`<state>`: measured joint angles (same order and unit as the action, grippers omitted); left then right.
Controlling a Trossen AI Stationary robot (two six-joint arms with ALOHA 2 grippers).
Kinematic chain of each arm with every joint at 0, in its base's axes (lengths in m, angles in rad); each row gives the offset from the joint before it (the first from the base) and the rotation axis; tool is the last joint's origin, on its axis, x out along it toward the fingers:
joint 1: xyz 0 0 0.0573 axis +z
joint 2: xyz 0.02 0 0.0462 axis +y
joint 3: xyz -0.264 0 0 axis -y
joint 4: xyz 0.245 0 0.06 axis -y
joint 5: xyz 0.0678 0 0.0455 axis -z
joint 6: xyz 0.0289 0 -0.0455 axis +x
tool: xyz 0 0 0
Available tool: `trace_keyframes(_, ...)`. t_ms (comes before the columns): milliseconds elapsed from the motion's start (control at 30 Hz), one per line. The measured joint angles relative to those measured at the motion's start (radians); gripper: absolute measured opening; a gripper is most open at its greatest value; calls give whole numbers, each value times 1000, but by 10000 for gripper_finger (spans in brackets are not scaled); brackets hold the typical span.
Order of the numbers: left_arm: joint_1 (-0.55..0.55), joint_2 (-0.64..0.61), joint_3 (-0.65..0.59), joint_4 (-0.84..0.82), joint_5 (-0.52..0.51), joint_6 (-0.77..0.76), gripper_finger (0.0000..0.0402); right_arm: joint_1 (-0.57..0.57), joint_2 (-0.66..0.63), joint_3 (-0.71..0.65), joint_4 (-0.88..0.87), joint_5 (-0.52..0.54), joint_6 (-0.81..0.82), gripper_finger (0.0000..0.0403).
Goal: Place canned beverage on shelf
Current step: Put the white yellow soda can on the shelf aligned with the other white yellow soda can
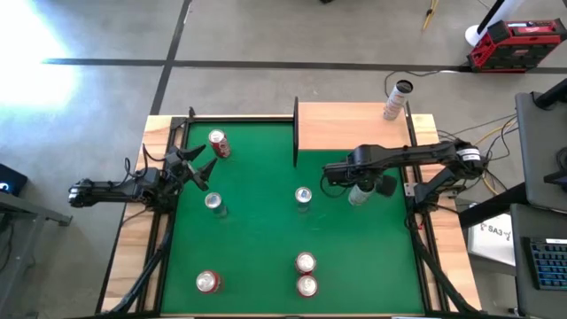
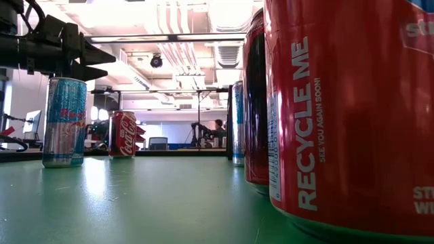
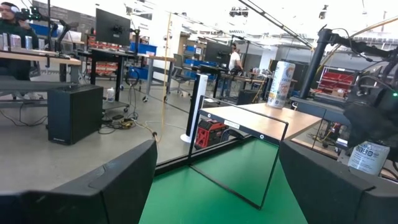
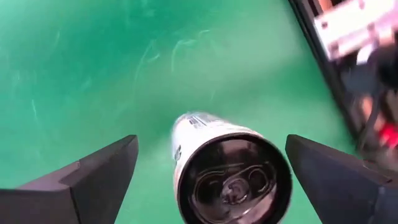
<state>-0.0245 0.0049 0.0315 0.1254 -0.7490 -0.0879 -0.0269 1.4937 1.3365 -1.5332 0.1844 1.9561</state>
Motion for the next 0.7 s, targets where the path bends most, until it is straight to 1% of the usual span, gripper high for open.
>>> trace_keyframes(133, 0, 0, 0, 0, 0, 0, 324, 3, -7, 0, 9, -4, -285, 400)
trace_keyframes(200, 0, 0, 0, 0, 0, 0, 324, 3, -11, 0, 28, -30, -430, 400)
trace_keyframes(300, 0, 0, 0, 0, 0, 0, 324, 3, -16, 1, 82, -71, -574, 400)
trace_keyframes(367, 0, 0, 0, 0, 0, 0, 324, 2, -24, 1, 101, -80, -596, 400)
trace_keyframes(533, 0, 0, 0, 0, 0, 0, 324, 2, -67, -18, 100, -79, -572, 400)
trace_keyframes(700, 0, 0, 0, 0, 0, 0, 324, 2, -132, -73, 115, -79, -549, 400)
